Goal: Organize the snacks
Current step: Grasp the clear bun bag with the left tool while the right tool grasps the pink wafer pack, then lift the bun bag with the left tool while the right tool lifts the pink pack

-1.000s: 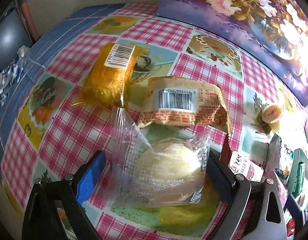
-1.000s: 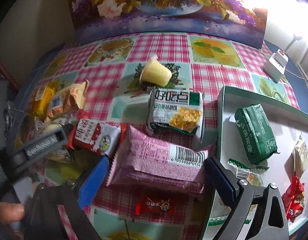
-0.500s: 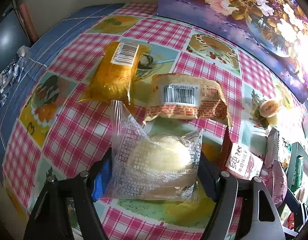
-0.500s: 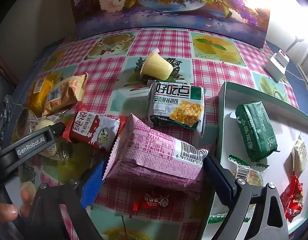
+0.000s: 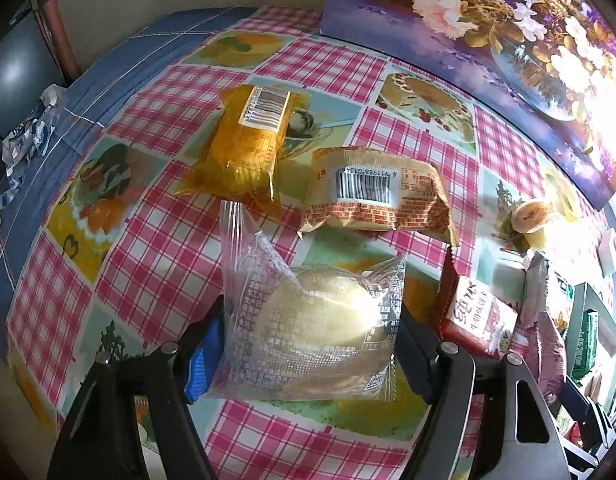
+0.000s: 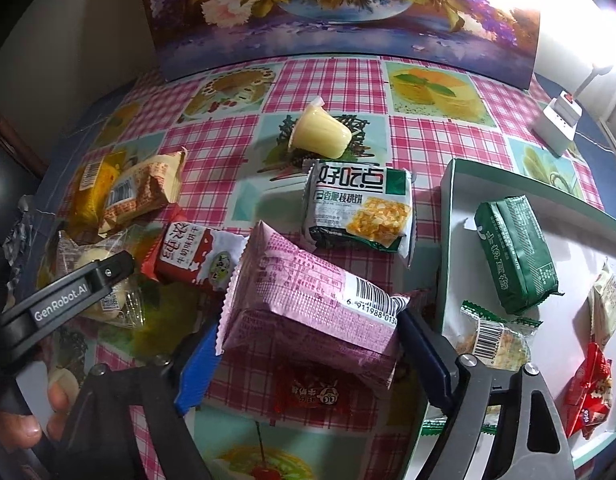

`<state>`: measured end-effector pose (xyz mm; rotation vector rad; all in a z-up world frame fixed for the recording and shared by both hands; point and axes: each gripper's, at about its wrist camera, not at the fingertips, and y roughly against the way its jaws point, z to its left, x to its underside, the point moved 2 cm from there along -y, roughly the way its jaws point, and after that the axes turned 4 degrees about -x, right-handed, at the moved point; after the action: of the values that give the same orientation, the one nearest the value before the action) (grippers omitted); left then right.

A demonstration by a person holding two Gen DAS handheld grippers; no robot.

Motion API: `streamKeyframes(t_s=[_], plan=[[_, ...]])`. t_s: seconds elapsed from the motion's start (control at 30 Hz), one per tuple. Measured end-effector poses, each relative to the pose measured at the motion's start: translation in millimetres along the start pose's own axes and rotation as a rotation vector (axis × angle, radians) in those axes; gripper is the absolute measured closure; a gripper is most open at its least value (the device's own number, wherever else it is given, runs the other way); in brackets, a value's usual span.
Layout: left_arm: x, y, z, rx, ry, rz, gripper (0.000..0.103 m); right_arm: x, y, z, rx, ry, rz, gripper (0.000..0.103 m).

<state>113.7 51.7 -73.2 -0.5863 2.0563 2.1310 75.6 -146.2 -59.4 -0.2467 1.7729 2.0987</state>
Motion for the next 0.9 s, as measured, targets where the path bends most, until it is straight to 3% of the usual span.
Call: streamKeyframes(t_s=[0.23,0.9], plan=[[0,12,0,0.005,-0.002,-0.034,0.026,1,3,4,-0.057,-0.005,0.001,0.024],[-10,52,0,0.017,-0.006,-0.139,0.026,-4,41,8,-0.140,-0.021,-0.112,0.025]])
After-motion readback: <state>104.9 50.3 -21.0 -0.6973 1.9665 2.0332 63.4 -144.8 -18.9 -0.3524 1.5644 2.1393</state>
